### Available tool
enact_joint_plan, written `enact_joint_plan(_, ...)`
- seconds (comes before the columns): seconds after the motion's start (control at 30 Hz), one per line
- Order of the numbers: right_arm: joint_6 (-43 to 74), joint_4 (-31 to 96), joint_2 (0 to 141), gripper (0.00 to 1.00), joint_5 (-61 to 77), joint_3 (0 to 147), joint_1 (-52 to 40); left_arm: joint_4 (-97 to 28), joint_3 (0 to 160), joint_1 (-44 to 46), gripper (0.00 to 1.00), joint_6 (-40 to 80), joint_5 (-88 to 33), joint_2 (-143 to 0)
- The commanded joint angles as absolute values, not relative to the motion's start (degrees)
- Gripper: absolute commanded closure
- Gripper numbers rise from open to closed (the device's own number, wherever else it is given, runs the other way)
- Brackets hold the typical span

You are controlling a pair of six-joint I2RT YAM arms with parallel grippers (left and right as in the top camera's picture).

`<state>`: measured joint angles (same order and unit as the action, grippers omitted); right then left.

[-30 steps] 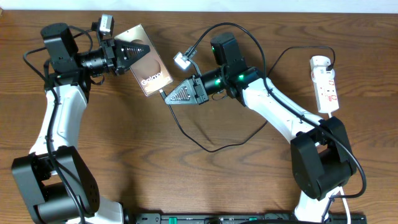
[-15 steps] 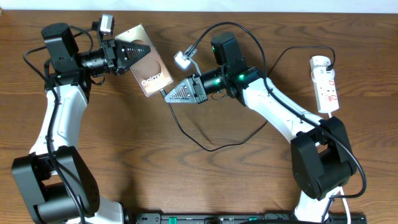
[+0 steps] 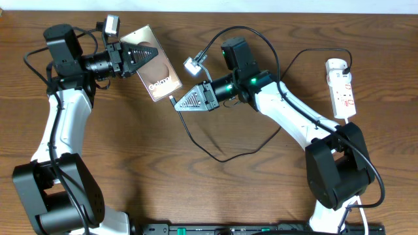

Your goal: Plug charger to phone and switch on socket

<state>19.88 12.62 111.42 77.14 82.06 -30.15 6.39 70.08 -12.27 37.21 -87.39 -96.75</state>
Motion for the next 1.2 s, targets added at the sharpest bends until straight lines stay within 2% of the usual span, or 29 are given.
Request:
enact_joint_plan(0.0, 16.9, 13.5, 111.1, 0.99, 77.1, 82.7, -30.4, 6.7, 70.3, -12.4, 0.92, 35.9, -90.0, -96.2)
enact_joint_plan(0.2, 9.4, 21.5, 111.1, 0.99, 67.8, 82.7, -30.4, 6.7, 70.3, -12.4, 0.93, 35.9, -90.0, -96.2)
enact_joint_plan(0.57, 1.6, 23.5, 109.4, 0.99, 68.1, 82.7, -30.4, 6.7, 70.3, -12.4, 0.93, 35.7, -90.0, -96.2)
enact_joint_plan(0.8, 1.4, 24.0, 107.3, 0.99, 68.8, 82.7, -30.4, 6.7, 70.3, -12.4, 0.93, 35.6, -90.0, -96.2)
enact_joint_plan(1.17, 8.0, 22.5, 106.3, 0.99, 71.6, 82.8, -30.4, 6.7, 70.3, -12.4, 0.93, 35.6, -90.0, -96.2)
